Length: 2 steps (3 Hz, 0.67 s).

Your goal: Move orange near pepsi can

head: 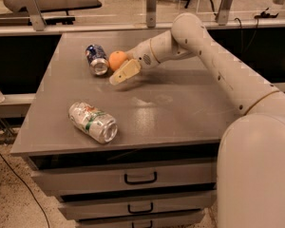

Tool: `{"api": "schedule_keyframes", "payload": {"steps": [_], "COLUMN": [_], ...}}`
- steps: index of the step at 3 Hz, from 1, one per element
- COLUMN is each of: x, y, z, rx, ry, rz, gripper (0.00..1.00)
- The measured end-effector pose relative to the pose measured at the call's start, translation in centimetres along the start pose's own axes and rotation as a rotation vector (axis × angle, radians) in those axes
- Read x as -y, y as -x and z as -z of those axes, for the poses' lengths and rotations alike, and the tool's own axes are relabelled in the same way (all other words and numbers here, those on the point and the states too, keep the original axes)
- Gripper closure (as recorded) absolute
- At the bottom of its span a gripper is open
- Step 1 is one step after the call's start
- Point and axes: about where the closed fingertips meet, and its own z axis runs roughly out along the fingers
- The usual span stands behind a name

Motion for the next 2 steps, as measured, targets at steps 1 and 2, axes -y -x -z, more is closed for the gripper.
{"api": "schedule_keyframes", "payload": {"steps": [1, 2], "x": [-0.1, 0.7], "y": [0.0, -0.1], "z": [0.9, 5.3], "rx": [0.008, 0.019], "ry": [-0.019, -0.123], "rz": [0.001, -0.005], "gripper": [0.0, 0.0]}}
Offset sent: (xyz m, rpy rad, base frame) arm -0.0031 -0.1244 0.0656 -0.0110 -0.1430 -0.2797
